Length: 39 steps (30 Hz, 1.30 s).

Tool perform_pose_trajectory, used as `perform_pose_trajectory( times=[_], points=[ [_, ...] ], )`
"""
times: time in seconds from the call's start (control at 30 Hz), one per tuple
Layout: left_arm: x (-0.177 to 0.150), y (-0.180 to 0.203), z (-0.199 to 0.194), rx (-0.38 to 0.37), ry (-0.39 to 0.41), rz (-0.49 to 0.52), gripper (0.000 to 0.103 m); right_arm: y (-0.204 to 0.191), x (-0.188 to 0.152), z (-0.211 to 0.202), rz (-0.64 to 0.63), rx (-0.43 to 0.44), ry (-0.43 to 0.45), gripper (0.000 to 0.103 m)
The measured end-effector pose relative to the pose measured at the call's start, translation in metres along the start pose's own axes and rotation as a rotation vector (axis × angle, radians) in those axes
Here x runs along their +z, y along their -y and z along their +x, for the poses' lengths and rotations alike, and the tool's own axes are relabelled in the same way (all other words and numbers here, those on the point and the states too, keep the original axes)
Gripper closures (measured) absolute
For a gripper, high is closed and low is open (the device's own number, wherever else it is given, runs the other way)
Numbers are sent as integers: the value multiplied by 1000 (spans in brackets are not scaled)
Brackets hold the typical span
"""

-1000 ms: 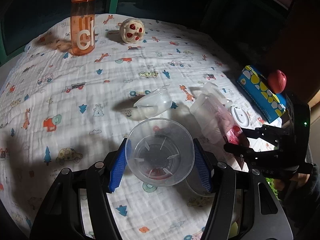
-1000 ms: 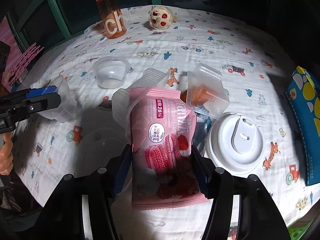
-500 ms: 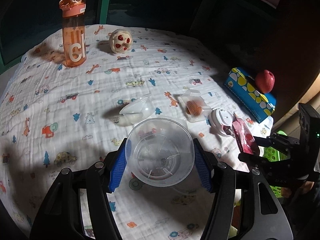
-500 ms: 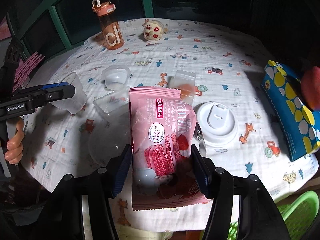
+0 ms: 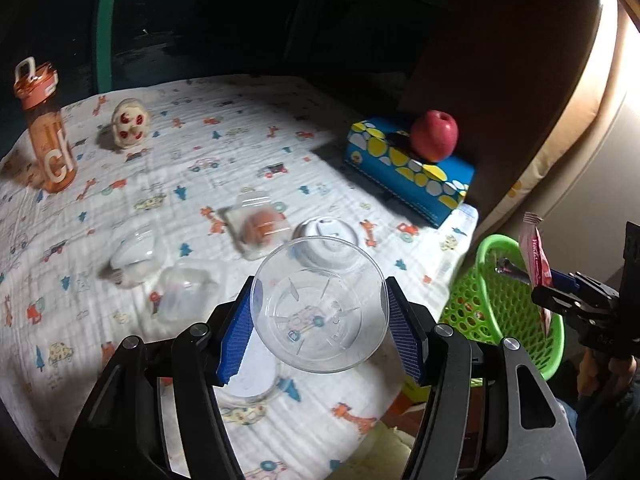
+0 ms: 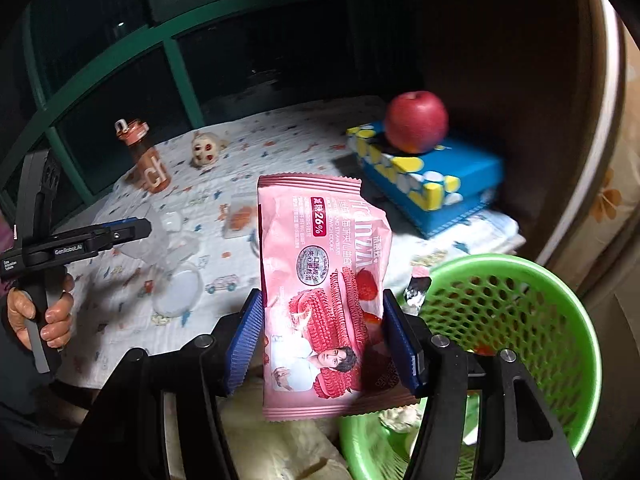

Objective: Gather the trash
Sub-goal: 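Drop the wrapper into the basket with the right tool while the left drops the cup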

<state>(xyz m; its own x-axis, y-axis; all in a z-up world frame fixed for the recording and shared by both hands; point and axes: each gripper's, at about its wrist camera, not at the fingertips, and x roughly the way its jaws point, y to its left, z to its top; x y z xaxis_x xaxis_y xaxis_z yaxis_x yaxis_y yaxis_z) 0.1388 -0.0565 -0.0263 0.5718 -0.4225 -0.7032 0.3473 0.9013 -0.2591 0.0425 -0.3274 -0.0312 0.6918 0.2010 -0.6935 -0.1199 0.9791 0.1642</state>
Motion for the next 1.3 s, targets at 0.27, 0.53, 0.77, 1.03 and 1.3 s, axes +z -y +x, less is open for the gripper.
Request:
perform_pose_trajectory(
  times=[0.27, 0.53, 0.77, 1.03, 1.3],
  points=[
    [12, 76, 19, -84, -20, 112, 42, 84, -38, -12, 168, -149, -37, 45],
    [12, 127, 36, -131, -54, 187, 42, 122, -52, 1, 263, -153, -39, 32],
    [9, 155, 51, -155, -79, 234, 42, 132, -52, -4, 307, -140, 15, 29],
    [-2, 198, 85, -221, -151, 298, 42, 145, -65, -50, 348, -170, 102, 25],
    [-26, 251, 120, -285, -239, 384, 40, 156, -84, -86, 387, -197, 160, 24]
  ],
)
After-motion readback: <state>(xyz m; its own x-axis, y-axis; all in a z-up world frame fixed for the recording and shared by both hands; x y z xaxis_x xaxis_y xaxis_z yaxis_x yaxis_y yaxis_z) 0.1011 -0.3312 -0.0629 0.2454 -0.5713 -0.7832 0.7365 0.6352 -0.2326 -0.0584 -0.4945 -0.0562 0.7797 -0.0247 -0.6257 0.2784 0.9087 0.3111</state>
